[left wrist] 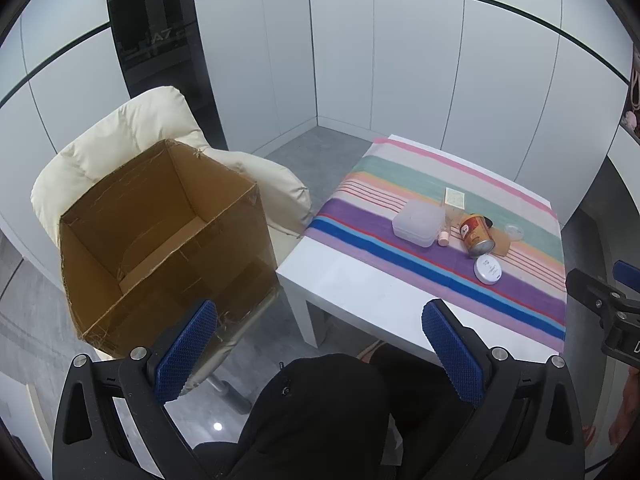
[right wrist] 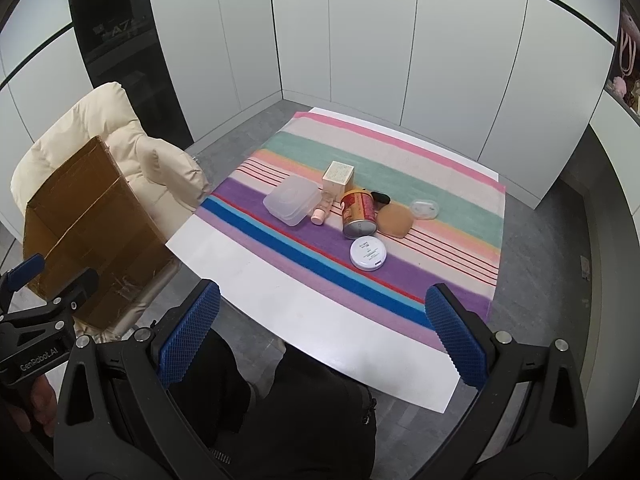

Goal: Organize objects

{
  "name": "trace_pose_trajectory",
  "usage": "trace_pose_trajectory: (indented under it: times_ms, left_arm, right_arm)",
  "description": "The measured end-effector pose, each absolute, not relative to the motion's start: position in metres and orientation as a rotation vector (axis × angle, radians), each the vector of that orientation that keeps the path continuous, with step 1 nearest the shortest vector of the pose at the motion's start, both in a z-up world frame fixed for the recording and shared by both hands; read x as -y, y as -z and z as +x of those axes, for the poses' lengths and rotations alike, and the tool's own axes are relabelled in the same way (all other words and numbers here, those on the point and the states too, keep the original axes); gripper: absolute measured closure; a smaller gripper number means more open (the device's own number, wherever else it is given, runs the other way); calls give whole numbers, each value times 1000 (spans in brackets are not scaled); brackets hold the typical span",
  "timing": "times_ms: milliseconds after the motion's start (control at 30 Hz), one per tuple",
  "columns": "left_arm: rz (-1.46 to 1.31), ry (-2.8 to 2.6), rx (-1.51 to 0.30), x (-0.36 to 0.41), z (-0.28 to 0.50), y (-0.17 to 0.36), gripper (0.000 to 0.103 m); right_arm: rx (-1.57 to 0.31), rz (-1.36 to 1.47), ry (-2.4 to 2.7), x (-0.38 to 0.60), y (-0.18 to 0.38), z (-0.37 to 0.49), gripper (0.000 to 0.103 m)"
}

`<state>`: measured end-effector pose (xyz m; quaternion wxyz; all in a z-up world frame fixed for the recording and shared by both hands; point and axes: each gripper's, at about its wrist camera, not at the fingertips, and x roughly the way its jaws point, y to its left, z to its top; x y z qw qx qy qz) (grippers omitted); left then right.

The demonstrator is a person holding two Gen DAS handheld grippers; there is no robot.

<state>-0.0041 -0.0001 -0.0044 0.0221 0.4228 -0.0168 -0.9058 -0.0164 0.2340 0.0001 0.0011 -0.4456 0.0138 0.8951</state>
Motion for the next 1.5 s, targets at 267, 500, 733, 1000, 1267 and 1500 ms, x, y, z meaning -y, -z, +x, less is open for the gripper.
trace_pose_trajectory:
  times_ms: [267,500,733,1000,1267,1500]
  left_arm:
    - [1319,2805,50,0,-5,5,0]
    - [1320,2807,49,0,-5,5,0]
    - [1315,2802,45,0,-5,6,0]
    - [1326,2797,42,-1,-4,8,0]
    - [1331,2798,39,-2,-4,9,0]
    - [1335,2797,36,-2,-5,9,0]
  right_arm:
    - [-39,-1394,-2808,-234,0,-17,0]
    - [-41,-1395,-2808,-234,-1,-17,0]
    - [-34,-1395,-2812,-233,1,-18,0]
    - [-34,-1396,-2812,-232,0,-17,0]
    - [-25,-1392,-2812,-231,0,-17,0]
    - [-23,-1388,-2812,-232,0,-17,0]
